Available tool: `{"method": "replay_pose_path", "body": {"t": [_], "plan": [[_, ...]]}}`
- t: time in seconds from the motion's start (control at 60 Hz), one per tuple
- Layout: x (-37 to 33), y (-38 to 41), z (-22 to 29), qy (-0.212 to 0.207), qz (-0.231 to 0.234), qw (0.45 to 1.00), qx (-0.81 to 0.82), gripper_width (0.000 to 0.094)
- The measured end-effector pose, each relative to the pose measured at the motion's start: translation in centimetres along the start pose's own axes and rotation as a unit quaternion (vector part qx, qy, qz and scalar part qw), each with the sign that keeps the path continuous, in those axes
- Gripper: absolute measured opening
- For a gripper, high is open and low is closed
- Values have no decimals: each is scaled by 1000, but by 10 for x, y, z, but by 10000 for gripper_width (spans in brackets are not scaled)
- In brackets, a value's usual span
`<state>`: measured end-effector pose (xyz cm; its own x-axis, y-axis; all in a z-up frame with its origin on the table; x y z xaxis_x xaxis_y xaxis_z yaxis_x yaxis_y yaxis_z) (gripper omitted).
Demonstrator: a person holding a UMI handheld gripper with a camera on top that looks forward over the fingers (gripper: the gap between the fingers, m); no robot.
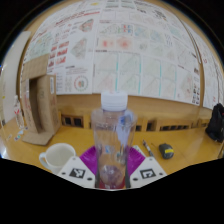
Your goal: Pour water
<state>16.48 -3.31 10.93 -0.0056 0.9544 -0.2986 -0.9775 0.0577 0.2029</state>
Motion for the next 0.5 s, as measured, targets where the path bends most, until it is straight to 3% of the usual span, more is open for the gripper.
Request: {"method": "replay_pose_path", "body": {"t": [0.033, 0.117, 0.267, 0.367, 0.417, 0.5], "plan": [[1, -1, 5, -21, 2, 1000, 4, 339], [1, -6, 4, -17, -1, 1000, 14, 345], [0, -6, 1, 7, -10, 1000, 16, 530], [-8, -10, 1, 25, -32, 999, 16, 869], [-16, -10, 1, 33, -38, 999, 19, 833], [-36, -9, -1, 44, -46, 998, 25, 860]]}}
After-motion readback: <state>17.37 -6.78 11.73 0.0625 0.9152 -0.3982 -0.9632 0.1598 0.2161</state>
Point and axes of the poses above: the point between the fingertips, and its own axes, seen from behind it with the camera up: y to the left, z up, x forward, the way the camera looks, the point moved 4 cm from there along -x, backward, against the way the camera looks, and after that the axes turned 15 degrees about x, right-handed, at the moved point
